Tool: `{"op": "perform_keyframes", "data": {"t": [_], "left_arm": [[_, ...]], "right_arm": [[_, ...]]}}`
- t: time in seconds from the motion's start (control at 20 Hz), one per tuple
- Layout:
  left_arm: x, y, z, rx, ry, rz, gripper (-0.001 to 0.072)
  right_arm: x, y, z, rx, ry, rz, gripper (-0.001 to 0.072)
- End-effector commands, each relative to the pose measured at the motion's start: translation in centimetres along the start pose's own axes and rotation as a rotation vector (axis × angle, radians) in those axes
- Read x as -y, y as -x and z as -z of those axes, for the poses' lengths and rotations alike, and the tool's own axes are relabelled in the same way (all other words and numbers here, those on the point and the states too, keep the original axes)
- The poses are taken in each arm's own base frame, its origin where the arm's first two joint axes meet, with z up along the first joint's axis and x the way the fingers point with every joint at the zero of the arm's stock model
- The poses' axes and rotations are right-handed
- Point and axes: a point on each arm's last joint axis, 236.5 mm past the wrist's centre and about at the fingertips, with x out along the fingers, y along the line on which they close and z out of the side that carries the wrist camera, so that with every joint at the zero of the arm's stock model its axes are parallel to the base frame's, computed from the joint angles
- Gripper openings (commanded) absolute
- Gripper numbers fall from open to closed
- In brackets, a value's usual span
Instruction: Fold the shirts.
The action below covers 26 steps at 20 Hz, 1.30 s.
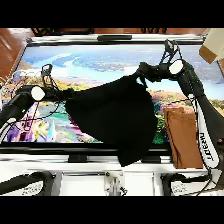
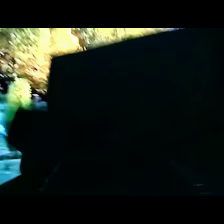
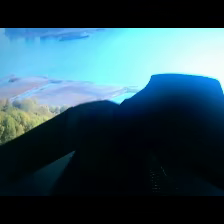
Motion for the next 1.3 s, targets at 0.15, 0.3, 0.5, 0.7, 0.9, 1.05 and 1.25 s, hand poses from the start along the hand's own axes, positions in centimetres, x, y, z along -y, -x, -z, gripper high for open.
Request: {"op": "perform_keyframes", "data": {"t": [0.15, 0.3, 0.5, 0.7, 0.9, 1.05, 1.25], "left_arm": [[-5.7, 4.4, 6.3, -0.431, -0.002, -0.06, 0.0667], [-3.8, 4.5, 12.9, -0.628, 0.065, 0.057, 0.0619], [2.1, 2.1, 21.4, -0.729, 0.144, 0.228, 0.0623], [5.9, -0.9, 24.5, -0.655, 0.149, 0.26, 0.0623], [8.2, -3.0, 24.6, -0.579, 0.198, 0.233, 0.06], [8.5, -3.9, 23.7, -0.52, 0.22, 0.224, 0.0363], [8.3, -4.0, 23.1, -0.502, 0.228, 0.223, 0.0036]], "right_arm": [[9.2, 12.7, 8.3, -0.462, 0.213, 0.328, 0.0553], [10.1, 16.6, 16.6, -0.701, 0.087, 0.226, 0.0553], [11.5, 16.0, 24.8, -0.722, -0.059, 0.181, 0.0554], [13.0, 14.7, 28.6, -0.711, -0.117, 0.2, 0.0672], [12.4, 13.2, 29.8, -0.681, -0.188, 0.149, 0.0672], [13.0, 12.5, 31.0, -0.675, -0.219, 0.155, 0.0672], [13.7, 11.0, 31.9, -0.642, -0.275, 0.156, 0.0672]]}}
